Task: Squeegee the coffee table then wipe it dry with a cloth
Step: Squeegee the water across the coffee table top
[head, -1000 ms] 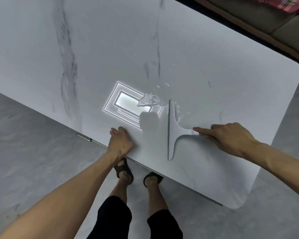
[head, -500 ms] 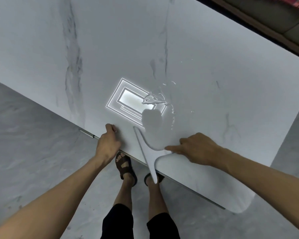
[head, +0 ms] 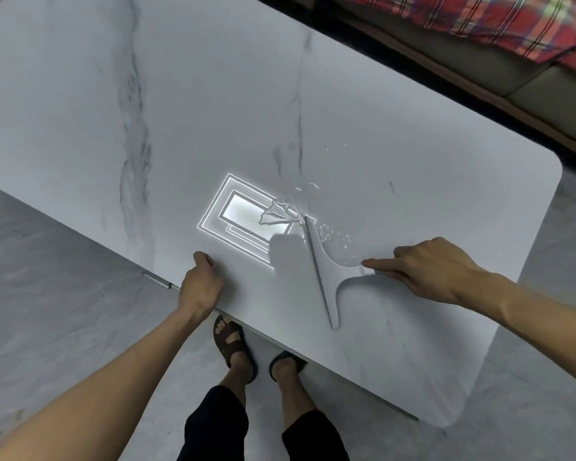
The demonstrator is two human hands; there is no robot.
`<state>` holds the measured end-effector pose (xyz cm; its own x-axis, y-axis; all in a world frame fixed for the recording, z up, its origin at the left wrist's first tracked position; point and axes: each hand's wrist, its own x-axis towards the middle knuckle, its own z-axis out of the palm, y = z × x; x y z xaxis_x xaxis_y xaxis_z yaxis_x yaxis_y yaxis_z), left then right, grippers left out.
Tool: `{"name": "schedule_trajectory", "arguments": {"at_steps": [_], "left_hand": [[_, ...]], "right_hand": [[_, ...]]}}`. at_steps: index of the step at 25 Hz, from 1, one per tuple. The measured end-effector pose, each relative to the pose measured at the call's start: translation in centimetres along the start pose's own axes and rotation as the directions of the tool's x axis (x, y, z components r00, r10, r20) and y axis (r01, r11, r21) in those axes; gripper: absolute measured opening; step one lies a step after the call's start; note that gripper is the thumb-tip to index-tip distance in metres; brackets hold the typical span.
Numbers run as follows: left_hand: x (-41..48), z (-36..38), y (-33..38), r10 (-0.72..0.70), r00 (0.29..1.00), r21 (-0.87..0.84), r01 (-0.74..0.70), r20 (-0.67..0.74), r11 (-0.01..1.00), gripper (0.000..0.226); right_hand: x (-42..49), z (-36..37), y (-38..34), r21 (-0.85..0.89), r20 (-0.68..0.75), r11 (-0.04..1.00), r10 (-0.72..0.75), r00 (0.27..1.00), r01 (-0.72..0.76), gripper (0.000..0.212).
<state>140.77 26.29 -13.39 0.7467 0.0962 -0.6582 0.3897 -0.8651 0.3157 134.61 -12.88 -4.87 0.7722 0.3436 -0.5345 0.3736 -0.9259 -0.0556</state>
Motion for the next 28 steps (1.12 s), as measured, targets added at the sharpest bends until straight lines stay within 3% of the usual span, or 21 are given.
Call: {"name": "schedule_trajectory", "arguments": {"at_steps": [4, 8, 13, 17, 21, 24, 28], "left_hand": [[0.7, -1.4, -0.5, -0.036, 0.997, -0.042, 0.034, -0.068, 0.999, 0.026], [3.1, -2.3, -0.4, -0.04, 0.997, -0.059, 0.036, -0.068, 0.998, 0.023], [6.2, -2.8, 1.8, 0.029, 1.0, -0.005, -0.029, 0.011, 1.0, 0.026], [7.5, -3.2, 5.1, 0.114, 0.992, 0.033, -0.116, 0.06, 0.993, 0.025], [8.6, -3.5, 9.2, 0.21, 0.977, -0.03, -0.209, 0.042, 0.977, 0.01], [9.9, -3.5, 12.3, 0.287, 0.957, -0.047, -0.284, 0.049, 0.958, 0.008], [12.2, -2.6, 14.5, 0.36, 0.923, 0.136, -0.378, 0.137, 0.916, 0.01]], "right_hand": [[6.8, -0.8, -7.8, 0.092, 0.071, 0.971, -0.226, 0.971, 0.219, 0.041], [13.7, -0.8, -12.7, 0.062, 0.008, 0.958, -0.283, 0.959, 0.282, 0.049], [15.7, -1.1, -7.6, 0.218, -0.094, 0.975, -0.022, 0.995, 0.042, 0.042], [11.4, -1.0, -0.9, 0.319, -0.031, 0.926, 0.225, 0.974, -0.204, 0.039], [6.2, -1.2, 2.9, 0.315, 0.039, 0.866, 0.398, 0.917, -0.389, 0.04], [6.4, -4.0, 4.6, 0.472, 0.079, 0.745, 0.496, 0.865, -0.47, 0.039], [14.4, -8.3, 8.0, 0.748, 0.015, 0.481, 0.675, 0.737, -0.456, 0.043]]}}
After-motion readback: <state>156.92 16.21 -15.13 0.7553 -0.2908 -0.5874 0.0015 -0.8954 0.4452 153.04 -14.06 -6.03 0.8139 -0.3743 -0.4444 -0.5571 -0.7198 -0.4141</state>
